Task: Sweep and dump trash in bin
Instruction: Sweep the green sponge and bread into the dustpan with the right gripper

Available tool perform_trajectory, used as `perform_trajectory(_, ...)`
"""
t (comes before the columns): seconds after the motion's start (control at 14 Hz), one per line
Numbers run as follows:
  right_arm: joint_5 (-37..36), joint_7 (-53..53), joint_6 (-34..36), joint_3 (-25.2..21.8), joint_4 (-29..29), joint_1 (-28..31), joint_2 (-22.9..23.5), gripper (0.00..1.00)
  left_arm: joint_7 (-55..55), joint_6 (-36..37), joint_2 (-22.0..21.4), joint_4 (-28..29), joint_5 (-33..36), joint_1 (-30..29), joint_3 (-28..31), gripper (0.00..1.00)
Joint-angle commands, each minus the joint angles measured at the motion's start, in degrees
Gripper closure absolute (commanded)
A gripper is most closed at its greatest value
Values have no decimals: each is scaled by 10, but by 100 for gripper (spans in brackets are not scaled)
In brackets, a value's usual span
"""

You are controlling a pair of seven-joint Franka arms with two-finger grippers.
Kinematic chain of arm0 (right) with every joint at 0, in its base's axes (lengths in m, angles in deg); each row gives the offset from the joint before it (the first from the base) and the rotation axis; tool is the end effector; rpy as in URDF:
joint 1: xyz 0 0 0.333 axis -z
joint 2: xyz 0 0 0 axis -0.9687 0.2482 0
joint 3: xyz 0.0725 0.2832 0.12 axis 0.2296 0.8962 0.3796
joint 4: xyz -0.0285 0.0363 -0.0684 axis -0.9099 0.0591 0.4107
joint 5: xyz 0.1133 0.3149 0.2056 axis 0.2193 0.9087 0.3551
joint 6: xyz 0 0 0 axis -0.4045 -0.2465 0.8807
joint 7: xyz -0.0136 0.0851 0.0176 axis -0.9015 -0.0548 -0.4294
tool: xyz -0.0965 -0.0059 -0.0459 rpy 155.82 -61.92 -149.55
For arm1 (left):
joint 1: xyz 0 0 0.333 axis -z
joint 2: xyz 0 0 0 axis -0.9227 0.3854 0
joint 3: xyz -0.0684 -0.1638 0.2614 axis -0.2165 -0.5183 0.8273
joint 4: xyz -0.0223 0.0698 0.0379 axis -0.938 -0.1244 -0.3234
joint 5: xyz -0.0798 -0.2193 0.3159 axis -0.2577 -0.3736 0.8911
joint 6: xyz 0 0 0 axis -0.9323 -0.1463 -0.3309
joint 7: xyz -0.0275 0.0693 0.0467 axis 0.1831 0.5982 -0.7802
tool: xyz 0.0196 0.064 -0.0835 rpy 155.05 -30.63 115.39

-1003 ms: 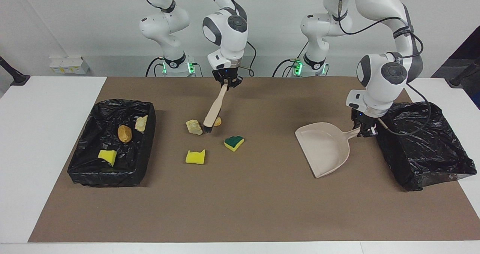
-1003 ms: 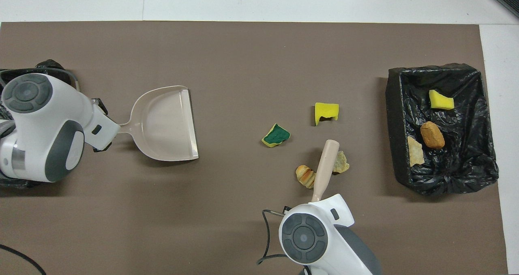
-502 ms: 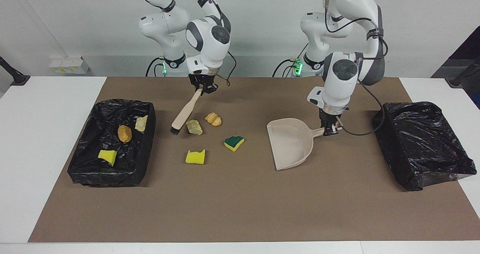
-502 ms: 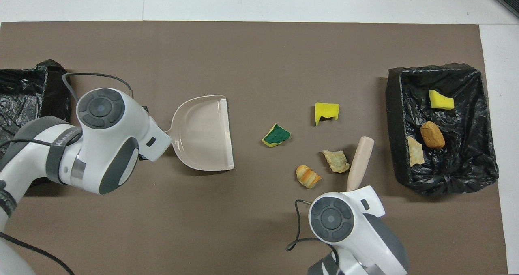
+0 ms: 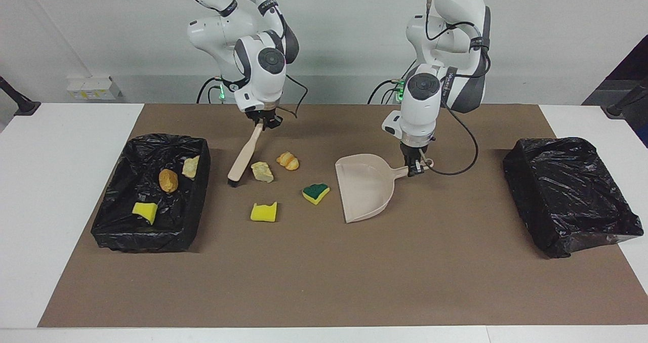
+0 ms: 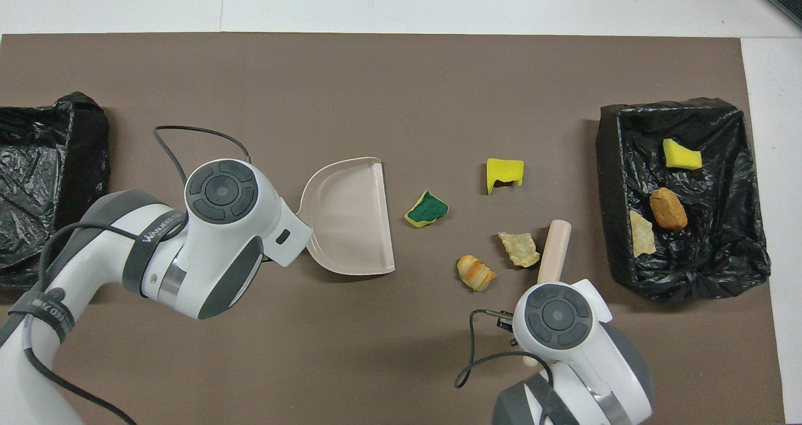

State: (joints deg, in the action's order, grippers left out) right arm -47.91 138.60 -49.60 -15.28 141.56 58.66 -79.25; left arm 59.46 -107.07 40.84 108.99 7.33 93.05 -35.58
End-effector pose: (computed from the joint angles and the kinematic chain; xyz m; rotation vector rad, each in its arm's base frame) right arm 0.3687 0.1907 0.3372 2.8472 -0.4904 -0.2348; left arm 0.5084 -0.2421 0.3735 -2.2006 2.0842 0.1239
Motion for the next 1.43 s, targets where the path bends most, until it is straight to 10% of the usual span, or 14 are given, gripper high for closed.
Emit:
perform_trajectory(0.0, 51, -33, -46, 5, 12, -17, 10, 100, -12, -1, -20, 24, 10, 27, 8, 100)
perform_trajectory(0.57, 213, -21, -134, 7, -65, -104, 89, 100, -15, -10, -13, 28, 10, 61, 8, 100)
perform_trajectory(1.36, 220, -29, -162, 9, -123, -188, 96, 100, 4, -54, -13, 41, 6, 42, 8, 100)
